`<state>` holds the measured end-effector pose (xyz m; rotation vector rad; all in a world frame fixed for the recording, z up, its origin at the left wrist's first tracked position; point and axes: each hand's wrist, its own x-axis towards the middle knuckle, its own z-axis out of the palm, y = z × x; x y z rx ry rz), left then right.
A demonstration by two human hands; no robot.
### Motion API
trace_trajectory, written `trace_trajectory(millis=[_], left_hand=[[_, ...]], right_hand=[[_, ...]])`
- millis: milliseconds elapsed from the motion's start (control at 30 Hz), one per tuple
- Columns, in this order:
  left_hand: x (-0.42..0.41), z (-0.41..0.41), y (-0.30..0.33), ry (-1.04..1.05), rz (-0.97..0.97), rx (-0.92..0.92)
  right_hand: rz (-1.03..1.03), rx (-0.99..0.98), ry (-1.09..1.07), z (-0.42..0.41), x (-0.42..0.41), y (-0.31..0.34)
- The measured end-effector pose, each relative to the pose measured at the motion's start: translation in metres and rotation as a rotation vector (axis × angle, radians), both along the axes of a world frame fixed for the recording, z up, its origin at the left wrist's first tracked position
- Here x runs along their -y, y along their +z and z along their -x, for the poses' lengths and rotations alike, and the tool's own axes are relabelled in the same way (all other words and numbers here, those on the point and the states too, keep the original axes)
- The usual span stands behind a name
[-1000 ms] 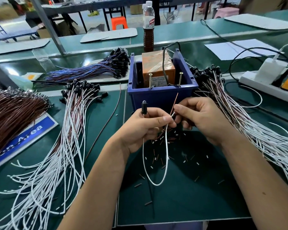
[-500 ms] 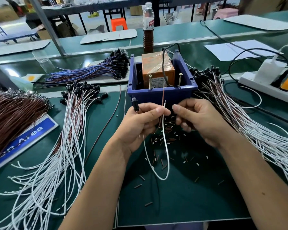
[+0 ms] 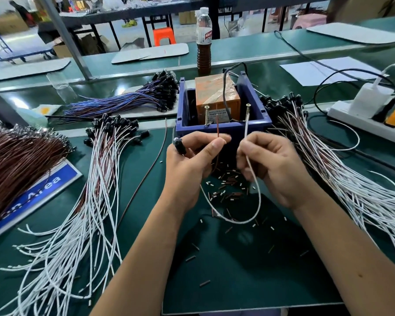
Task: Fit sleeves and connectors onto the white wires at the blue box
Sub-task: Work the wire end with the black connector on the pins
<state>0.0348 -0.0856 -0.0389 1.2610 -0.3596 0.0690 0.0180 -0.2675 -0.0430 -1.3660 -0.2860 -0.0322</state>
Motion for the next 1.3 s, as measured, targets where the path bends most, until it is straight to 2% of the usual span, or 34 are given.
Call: trace_trajectory(millis=[67,167,433,667,833,1300], left_hand=[[0.002,0.001,-0.001,0.081,-0.049,0.047],[0.004,0.002,-0.004,0.190,-0.040,0.075],[0.011,0.004,-0.009,0.467,-0.077,0.156],[0.011,-0.001,-0.013,0.618,-0.080,0.145],[0.012,-0.001,-0.015,0.596,-0.133,0.152],[0.010,-0.002,-0.013,0.645,-0.153,0.189]], right_hand=[[-0.005,0.103,-0.132,-0.002,0.001,-0.001],[0.097,0.255,-0.299,-0.001,-0.001,-0.003],[0.346,0.424,-0.694,-0.001,-0.008,-0.012],[0.352,0.421,-0.692,-0.001,-0.012,-0.013],[0.429,0.426,-0.746,0.001,-0.013,-0.012],[0.427,0.399,-0.697,0.005,-0.015,-0.012]])
